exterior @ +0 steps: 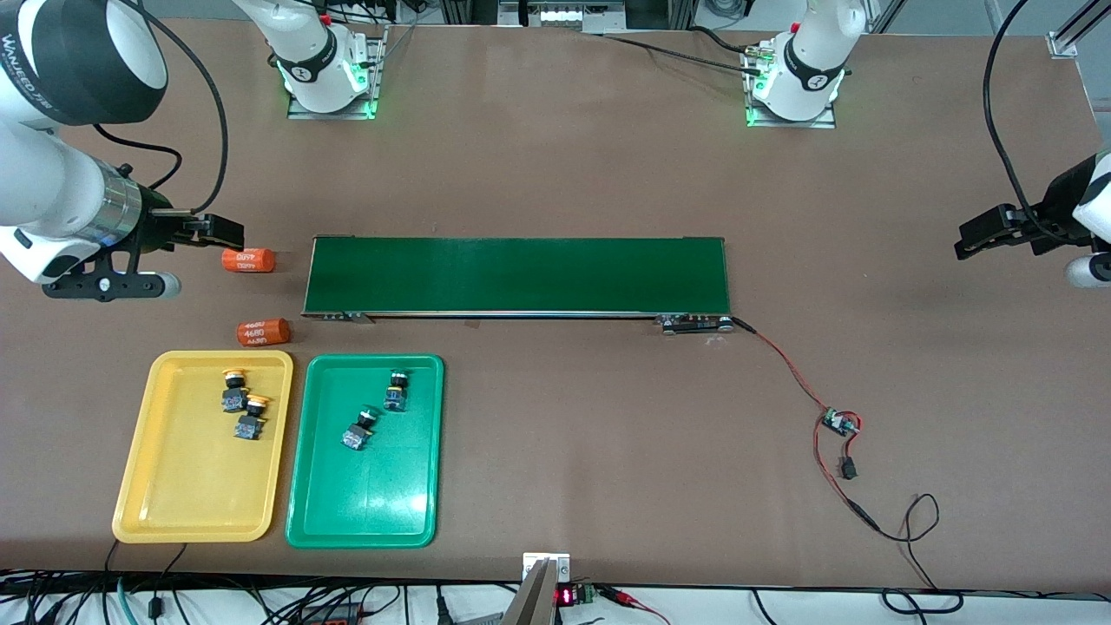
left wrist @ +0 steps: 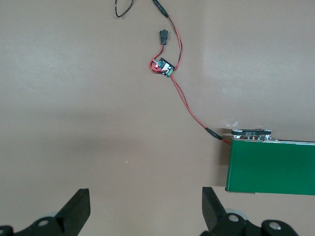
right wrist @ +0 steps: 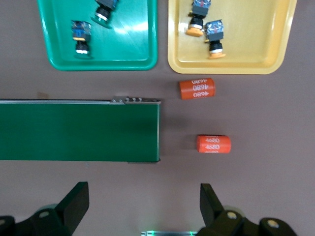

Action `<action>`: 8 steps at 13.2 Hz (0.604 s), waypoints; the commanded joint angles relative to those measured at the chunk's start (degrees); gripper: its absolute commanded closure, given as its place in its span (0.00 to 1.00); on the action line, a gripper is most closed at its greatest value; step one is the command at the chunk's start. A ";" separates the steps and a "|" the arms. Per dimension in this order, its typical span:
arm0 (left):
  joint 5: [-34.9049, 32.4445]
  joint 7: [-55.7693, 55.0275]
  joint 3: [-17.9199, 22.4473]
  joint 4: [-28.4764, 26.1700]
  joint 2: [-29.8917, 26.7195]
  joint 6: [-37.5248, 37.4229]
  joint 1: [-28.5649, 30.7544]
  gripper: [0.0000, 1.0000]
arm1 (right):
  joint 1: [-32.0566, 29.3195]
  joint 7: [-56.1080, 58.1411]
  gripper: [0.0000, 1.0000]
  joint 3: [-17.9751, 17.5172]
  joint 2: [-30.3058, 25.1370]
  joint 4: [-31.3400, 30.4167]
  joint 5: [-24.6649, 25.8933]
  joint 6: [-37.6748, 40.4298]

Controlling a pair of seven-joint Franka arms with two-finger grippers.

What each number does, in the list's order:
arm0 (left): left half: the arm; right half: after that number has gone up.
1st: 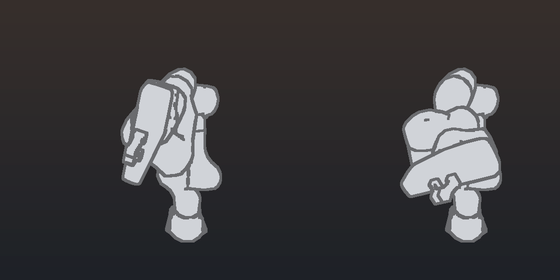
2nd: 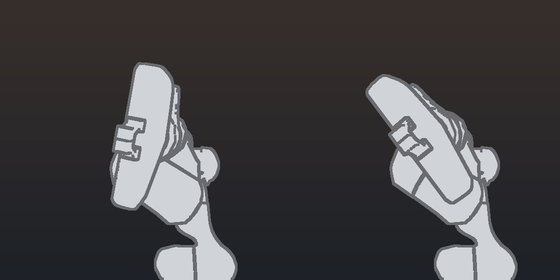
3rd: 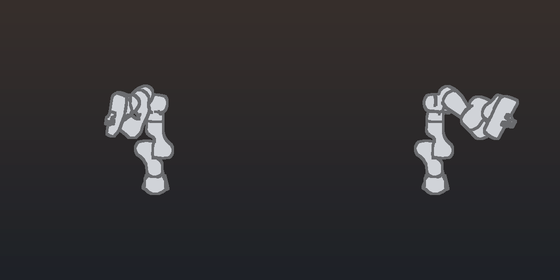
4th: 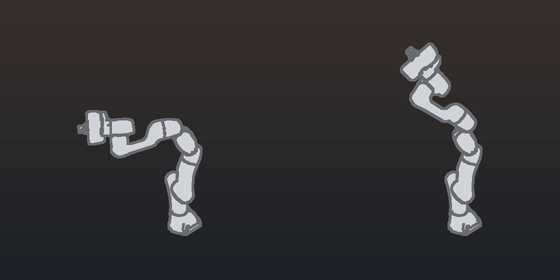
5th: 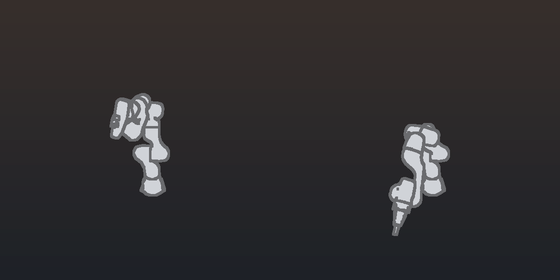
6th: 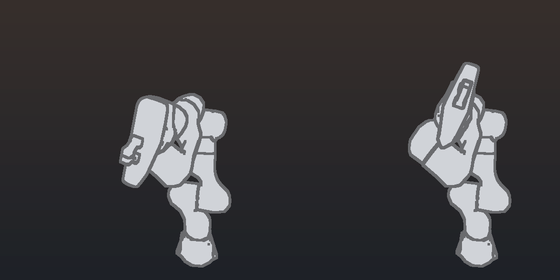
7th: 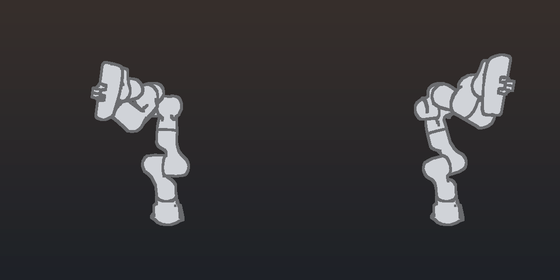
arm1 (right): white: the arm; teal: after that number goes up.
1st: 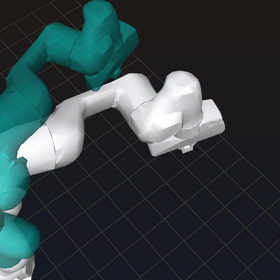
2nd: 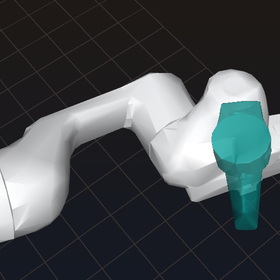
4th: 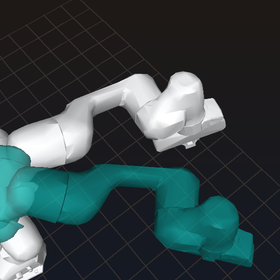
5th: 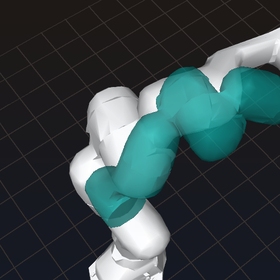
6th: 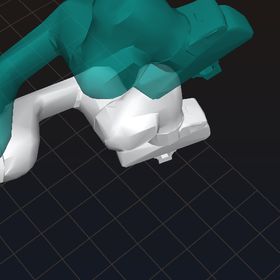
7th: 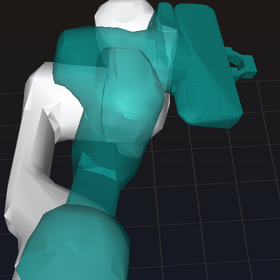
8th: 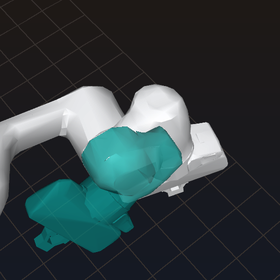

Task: Sort buttons by color to trays

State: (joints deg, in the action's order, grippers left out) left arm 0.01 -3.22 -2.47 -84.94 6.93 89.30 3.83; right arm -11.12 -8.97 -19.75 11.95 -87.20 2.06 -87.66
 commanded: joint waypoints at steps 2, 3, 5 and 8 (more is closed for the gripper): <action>-0.71 0.49 -0.26 -0.84 -1.31 0.35 -0.05 0.00 | 6.42 5.77 0.00 10.81 -6.66 -6.83 -2.59 -2.42; -0.71 0.49 -0.26 -0.84 -1.31 0.26 -0.05 0.00 | 11.60 9.03 0.00 17.66 -8.15 -8.67 -2.59 -3.12; -0.71 0.49 -0.26 -0.84 -1.31 0.26 -0.05 0.00 | 14.98 11.34 0.00 23.34 -8.70 -9.31 -2.68 -2.70; -0.71 0.49 -0.26 -0.84 -1.31 0.26 -0.05 0.00 | 16.47 11.08 0.00 23.44 -8.70 -9.22 -2.33 -2.08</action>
State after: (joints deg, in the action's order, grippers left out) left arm 0.01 -3.22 -2.51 -84.94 6.93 89.30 3.81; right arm 2.66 2.14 2.87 4.57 -94.72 0.22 -89.16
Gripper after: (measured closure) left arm 0.000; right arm 0.000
